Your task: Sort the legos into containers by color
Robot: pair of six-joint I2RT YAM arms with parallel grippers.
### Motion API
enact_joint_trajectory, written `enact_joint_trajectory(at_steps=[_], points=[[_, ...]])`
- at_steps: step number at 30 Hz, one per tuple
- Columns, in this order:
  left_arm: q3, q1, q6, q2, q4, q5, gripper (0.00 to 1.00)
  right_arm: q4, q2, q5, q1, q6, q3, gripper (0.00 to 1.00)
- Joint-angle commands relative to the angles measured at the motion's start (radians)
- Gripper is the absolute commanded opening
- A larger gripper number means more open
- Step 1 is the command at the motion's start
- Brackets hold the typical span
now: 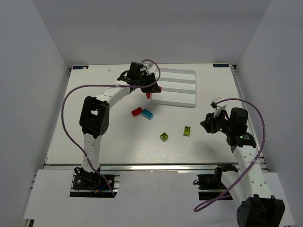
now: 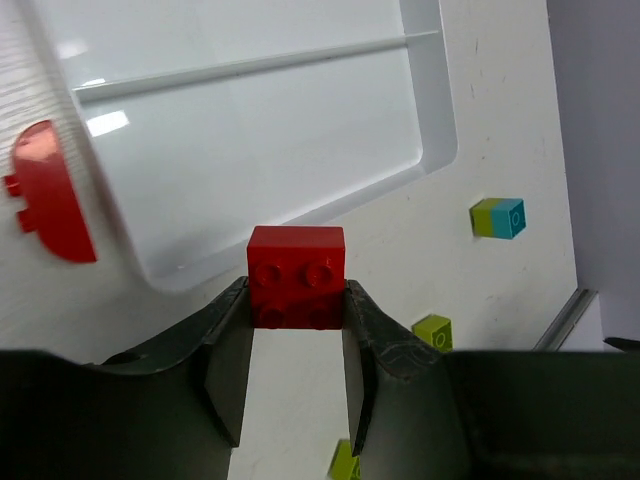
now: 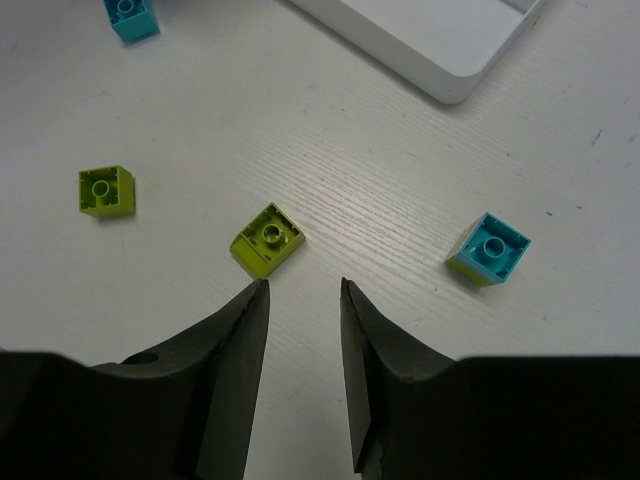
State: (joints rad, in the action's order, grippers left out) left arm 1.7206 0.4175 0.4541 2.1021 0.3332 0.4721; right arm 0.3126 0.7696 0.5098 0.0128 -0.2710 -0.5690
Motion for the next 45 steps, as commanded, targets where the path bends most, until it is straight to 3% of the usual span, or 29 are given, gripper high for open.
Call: enact_joint_trajectory(at_steps=[1, 4, 6, 7, 10, 16, 19, 20, 22, 25, 26, 27, 28, 30, 34, 38, 41, 45], points=[[0.12, 0.036, 0.005, 0.041, 0.058, -0.055, 0.2, -0.026, 0.007, -0.004, -0.008, -0.014, -0.034, 0.4], [0.177, 0.059, 0.006, 0.087, 0.093, -0.09, 0.32, -0.024, 0.007, -0.004, -0.01, -0.016, -0.034, 0.4], [0.186, 0.07, 0.006, 0.102, 0.104, -0.115, 0.47, -0.024, 0.007, -0.004, -0.011, -0.016, -0.034, 0.4], [0.188, 0.081, 0.006, 0.105, 0.105, -0.121, 0.62, -0.023, 0.007, -0.004, -0.011, -0.017, -0.034, 0.4], [0.197, 0.081, 0.005, 0.119, 0.124, -0.147, 0.78, -0.023, 0.004, -0.001, -0.011, -0.019, -0.034, 0.4], [0.255, 0.09, 0.011, 0.098, 0.141, -0.17, 0.81, -0.007, 0.004, 0.041, -0.011, -0.06, -0.029, 0.43], [0.222, 0.09, 0.009, 0.008, 0.141, -0.216, 0.69, 0.039, 0.002, 0.156, -0.011, -0.15, -0.029, 0.44], [0.194, 0.08, 0.008, -0.029, 0.139, -0.233, 0.36, 0.04, 0.0, 0.189, -0.042, -0.169, -0.026, 0.44], [0.035, 0.067, 0.017, -0.118, 0.122, -0.303, 0.0, 0.049, 0.0, 0.269, -0.053, -0.209, -0.008, 0.38], [-0.198, 0.049, 0.029, -0.296, 0.13, -0.421, 0.0, 0.045, 0.005, 0.297, -0.082, -0.215, -0.003, 0.31], [-0.237, 0.049, 0.043, -0.342, 0.177, -0.447, 0.12, 0.042, 0.01, 0.296, -0.091, -0.212, -0.003, 0.3], [-0.265, 0.04, 0.057, -0.353, 0.206, -0.457, 0.47, 0.037, 0.014, 0.271, -0.1, -0.206, -0.003, 0.31], [-0.303, 0.04, 0.078, -0.356, 0.234, -0.522, 0.58, 0.033, 0.026, 0.26, -0.111, -0.205, -0.005, 0.31], [-0.322, 0.04, 0.133, -0.352, 0.304, -0.543, 0.7, 0.034, 0.04, 0.237, -0.117, -0.198, -0.008, 0.31], [-0.309, 0.04, 0.163, -0.32, 0.362, -0.549, 0.73, 0.04, 0.042, 0.217, -0.126, -0.2, -0.008, 0.33], [-0.335, 0.049, -0.175, -0.346, 0.267, -0.474, 0.72, 0.042, 0.025, 0.21, -0.123, -0.2, -0.005, 0.34], [-0.447, 0.04, -0.387, -0.445, 0.149, -0.405, 0.76, 0.043, 0.016, 0.207, -0.122, -0.203, -0.006, 0.34], [-0.498, 0.04, -0.592, -0.499, 0.131, -0.332, 0.8, 0.048, 0.013, 0.208, -0.125, -0.204, -0.009, 0.35]])
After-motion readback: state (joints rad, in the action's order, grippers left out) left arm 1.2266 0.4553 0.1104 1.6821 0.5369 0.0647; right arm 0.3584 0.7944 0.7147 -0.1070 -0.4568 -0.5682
